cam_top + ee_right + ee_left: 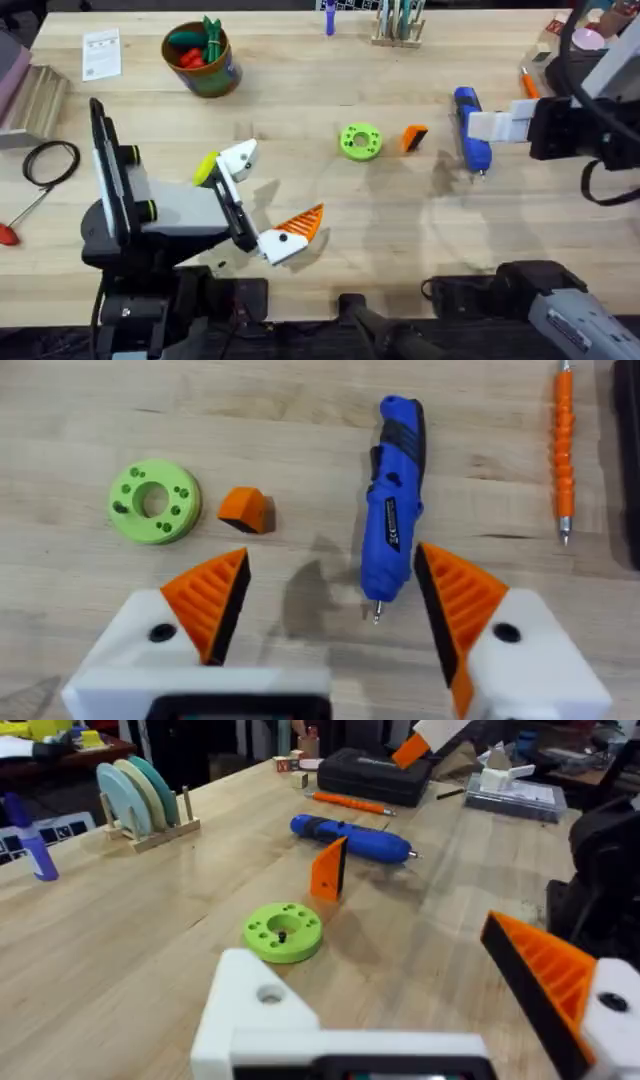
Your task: Pick up the gripper from the table and insert it into the empty holder that is missing its gripper. Then pick up a screw, insert it into the mounting hole, and use the screwdriver to tighten it. Finally, clean up the table by picking up the vegetable and placing it into the bucket.
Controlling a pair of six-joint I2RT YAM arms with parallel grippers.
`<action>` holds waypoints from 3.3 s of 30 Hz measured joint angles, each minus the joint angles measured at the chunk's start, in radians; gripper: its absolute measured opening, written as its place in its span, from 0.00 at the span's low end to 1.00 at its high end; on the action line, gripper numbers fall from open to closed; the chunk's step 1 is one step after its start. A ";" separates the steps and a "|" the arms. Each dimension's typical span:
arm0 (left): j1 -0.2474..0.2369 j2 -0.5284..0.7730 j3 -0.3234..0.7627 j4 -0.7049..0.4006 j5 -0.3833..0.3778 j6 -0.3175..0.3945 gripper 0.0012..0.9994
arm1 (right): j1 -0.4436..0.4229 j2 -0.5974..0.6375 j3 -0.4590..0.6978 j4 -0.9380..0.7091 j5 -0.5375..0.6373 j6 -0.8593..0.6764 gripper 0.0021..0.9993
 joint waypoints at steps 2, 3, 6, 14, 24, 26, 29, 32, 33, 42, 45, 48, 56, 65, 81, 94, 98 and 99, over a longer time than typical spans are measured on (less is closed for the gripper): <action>0.000 0.000 0.000 0.000 0.000 -0.001 0.99 | 0.000 0.000 0.000 0.000 0.000 0.000 0.99; 0.000 0.000 0.000 0.000 0.000 -0.002 0.99 | 0.000 0.000 0.000 0.000 0.000 0.000 0.99; 0.000 0.000 0.000 0.000 0.000 -0.003 0.99 | 0.000 0.000 0.000 0.000 0.000 0.000 0.99; 0.000 0.000 0.000 0.000 0.000 -0.003 0.99 | 0.000 0.000 0.000 0.000 0.000 0.000 0.99; 0.000 0.000 0.000 0.000 0.000 -0.003 0.99 | 0.000 0.000 0.000 0.000 0.000 -0.001 0.99; 0.000 0.000 0.000 0.000 0.000 -0.003 0.99 | 0.000 0.000 0.000 0.000 0.000 -0.001 0.99; 0.000 0.000 0.000 0.000 0.000 -0.003 0.99 | 0.000 0.000 0.000 0.000 0.000 -0.001 0.99; 0.000 0.000 0.000 0.000 0.000 -0.003 0.99 | 0.000 0.000 0.000 0.000 0.000 -0.001 0.99; 0.000 0.000 0.000 0.000 0.000 -0.003 0.99 | 0.000 0.000 0.000 0.000 0.000 -0.001 0.99; 0.000 0.000 0.000 0.000 0.000 -0.003 0.99 | 0.000 0.000 0.000 0.000 0.000 -0.001 0.99; 0.000 0.000 0.000 0.000 0.000 -0.003 0.99 | 0.000 0.000 0.000 0.000 0.000 0.000 0.99; 0.000 0.000 0.000 0.000 0.000 -0.003 0.99 | 0.000 0.000 0.000 0.005 0.000 -0.001 0.99; 0.000 0.000 0.000 0.000 0.001 -0.003 0.99 | 0.000 0.018 0.001 0.008 0.000 0.003 0.99; 0.000 0.000 0.000 0.000 0.000 -0.003 0.99 | 0.055 0.100 0.018 -0.041 0.002 0.082 0.99; 0.000 0.000 0.000 0.000 0.001 -0.004 0.99 | 0.290 0.483 0.386 -0.274 0.058 0.214 0.99; 0.000 0.000 0.000 0.000 0.001 -0.006 0.99 | 0.300 0.677 0.391 -0.255 0.057 0.232 0.99; 0.000 0.000 0.000 0.000 0.001 -0.006 0.99 | 0.300 0.733 0.391 -0.247 0.041 0.262 0.99; 0.000 0.000 0.000 0.000 0.001 -0.006 0.99 | 0.300 0.744 0.391 -0.244 0.036 0.267 0.99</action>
